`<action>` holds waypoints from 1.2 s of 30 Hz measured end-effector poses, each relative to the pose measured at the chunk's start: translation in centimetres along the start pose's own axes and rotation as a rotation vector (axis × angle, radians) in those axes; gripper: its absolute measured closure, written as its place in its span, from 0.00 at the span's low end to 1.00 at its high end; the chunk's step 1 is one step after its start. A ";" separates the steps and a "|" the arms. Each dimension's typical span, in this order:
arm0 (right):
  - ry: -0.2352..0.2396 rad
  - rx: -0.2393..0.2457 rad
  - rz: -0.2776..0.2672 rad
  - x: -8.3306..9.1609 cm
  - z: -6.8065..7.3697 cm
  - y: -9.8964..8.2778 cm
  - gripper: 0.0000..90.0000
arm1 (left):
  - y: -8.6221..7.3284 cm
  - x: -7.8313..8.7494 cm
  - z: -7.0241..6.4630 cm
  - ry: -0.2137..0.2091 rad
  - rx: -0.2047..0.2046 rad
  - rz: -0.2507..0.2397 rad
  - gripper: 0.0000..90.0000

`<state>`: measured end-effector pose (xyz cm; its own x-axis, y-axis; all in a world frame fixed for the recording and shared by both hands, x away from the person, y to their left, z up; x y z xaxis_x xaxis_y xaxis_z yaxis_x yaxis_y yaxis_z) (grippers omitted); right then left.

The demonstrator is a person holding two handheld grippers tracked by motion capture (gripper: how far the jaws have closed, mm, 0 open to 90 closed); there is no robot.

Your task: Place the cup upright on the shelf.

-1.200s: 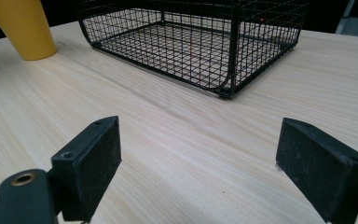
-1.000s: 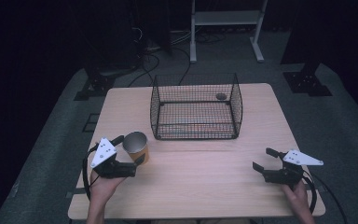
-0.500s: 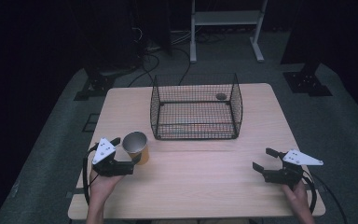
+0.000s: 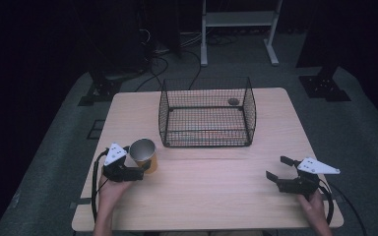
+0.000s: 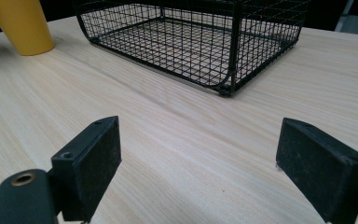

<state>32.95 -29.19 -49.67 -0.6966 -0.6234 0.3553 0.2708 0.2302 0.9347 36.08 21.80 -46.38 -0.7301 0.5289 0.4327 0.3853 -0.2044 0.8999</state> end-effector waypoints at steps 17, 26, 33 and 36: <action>0.001 -0.001 0.001 0.0 0.0 0.0 0.14 | -0.2 -1.7 0.3 -0.044 0.017 -0.007 0.08; 0.008 0.003 0.000 0.0 0.1 0.0 0.14 | -0.1 -2.0 0.0 -0.059 -0.011 -0.005 0.17; 0.009 -0.014 -0.005 0.0 -0.1 0.0 0.14 | 1.4 -1.2 -1.0 -0.092 -0.032 -0.055 0.17; 0.008 -0.013 -0.005 0.0 -0.1 0.0 0.14 | 2.5 -0.8 -2.3 -0.113 -0.064 -0.071 0.17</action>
<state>33.02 -29.23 -49.65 -0.6924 -0.6307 0.3506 0.2762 0.2172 0.9362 36.31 18.94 -44.34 -0.6843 0.6328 0.3623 0.2959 -0.2132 0.9311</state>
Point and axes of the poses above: each handheld gripper's, and its own axes: x roughly backward along the jaws, y roughly out of its top, z roughly to its left, the point moved 5 cm from there along -x, roughly forward along the jaws, and after that the axes turned 3 degrees about x, right-handed, at the moved point
